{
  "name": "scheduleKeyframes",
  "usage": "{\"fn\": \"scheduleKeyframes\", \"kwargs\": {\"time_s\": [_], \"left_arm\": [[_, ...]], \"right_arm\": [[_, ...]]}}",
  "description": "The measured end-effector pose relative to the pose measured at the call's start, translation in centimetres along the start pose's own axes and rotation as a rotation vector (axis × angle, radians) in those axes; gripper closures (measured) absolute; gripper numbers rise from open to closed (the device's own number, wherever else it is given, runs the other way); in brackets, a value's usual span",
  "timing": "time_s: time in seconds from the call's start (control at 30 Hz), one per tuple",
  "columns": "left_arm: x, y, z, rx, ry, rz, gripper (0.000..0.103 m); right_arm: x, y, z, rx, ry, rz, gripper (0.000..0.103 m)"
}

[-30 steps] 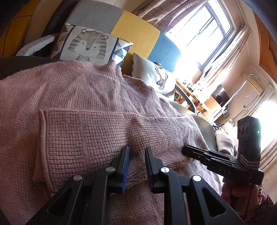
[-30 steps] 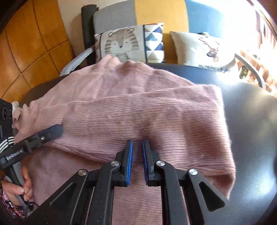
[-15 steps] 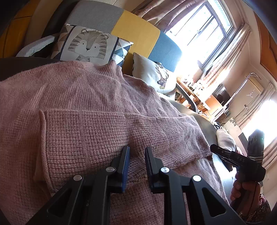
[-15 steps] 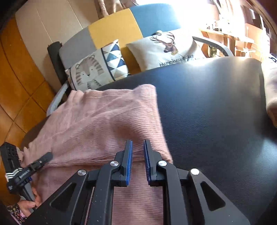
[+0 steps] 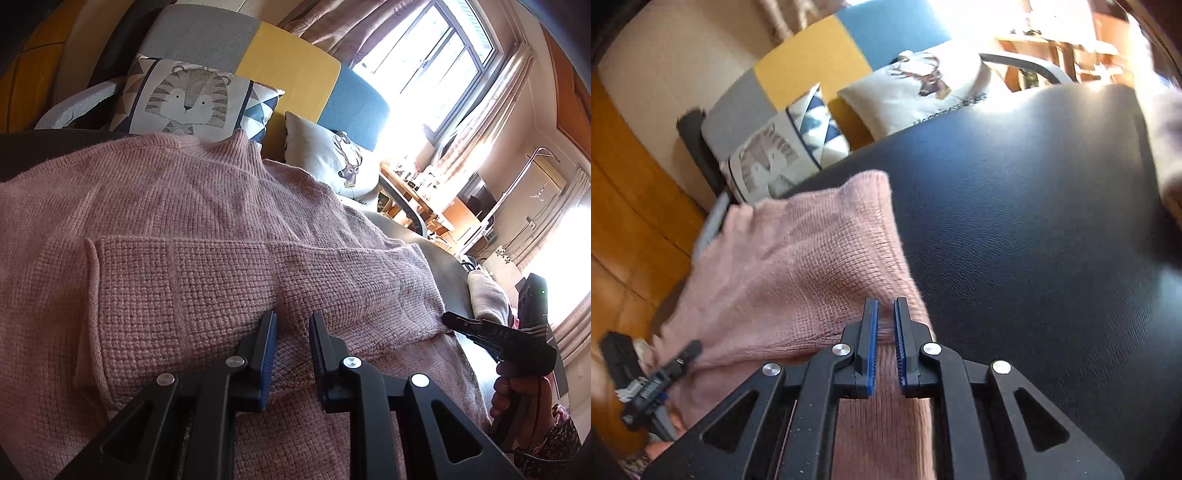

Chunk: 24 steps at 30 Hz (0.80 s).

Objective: Fold clothes

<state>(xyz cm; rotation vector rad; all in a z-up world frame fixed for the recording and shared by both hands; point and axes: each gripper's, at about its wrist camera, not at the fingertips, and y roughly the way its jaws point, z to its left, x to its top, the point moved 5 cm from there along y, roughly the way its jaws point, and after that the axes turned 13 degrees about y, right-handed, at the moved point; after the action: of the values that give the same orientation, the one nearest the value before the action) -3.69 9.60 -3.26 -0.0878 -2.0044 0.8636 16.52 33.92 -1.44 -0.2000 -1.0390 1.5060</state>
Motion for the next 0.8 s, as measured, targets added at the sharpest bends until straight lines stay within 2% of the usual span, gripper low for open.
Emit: {"fn": "scheduleKeyframes", "kwargs": {"time_s": [0.1,0.17,0.2,0.3,0.43,0.53,0.6,0.67,0.73,0.8], "left_arm": [[0.0,0.0,0.1,-0.012,-0.01,-0.004,0.084],[0.0,0.0,0.1,-0.012,-0.008,-0.005,0.084],[0.0,0.0,0.1,-0.011,-0.006,-0.005,0.084],[0.1,-0.1,-0.4,0.023,0.016,0.006,0.084],[0.8,-0.5,-1.6,0.121,0.058,0.045,0.084],[1.9,-2.0,-1.6,0.154,0.042,-0.006,0.083],[2.2,-2.5,-0.7,0.211,0.036,-0.012,0.082],[1.7,-2.6,0.6,0.258,0.019,0.007,0.082],[0.9,-2.6,1.6,0.271,-0.001,0.024,0.082],[0.3,-3.0,2.1,0.27,-0.007,0.007,0.082]], "right_arm": [[-1.1,-1.9,-0.4,0.122,0.068,0.043,0.091],[-2.1,-2.0,-0.4,0.149,0.086,0.092,0.069],[-2.6,-1.8,-0.4,0.146,0.09,0.108,0.066],[-2.7,-0.8,0.1,0.145,0.1,0.107,0.066],[-1.7,0.6,0.7,0.158,0.164,0.087,0.066],[-1.1,2.2,0.2,0.154,0.27,0.102,0.066],[-0.8,2.4,-0.2,0.14,0.306,0.086,0.091],[-0.5,2.1,-0.3,0.11,0.284,0.056,0.095],[-0.2,1.3,-0.5,0.085,0.268,0.011,0.097],[0.4,0.4,-1.1,0.047,0.261,-0.05,0.103]]}}
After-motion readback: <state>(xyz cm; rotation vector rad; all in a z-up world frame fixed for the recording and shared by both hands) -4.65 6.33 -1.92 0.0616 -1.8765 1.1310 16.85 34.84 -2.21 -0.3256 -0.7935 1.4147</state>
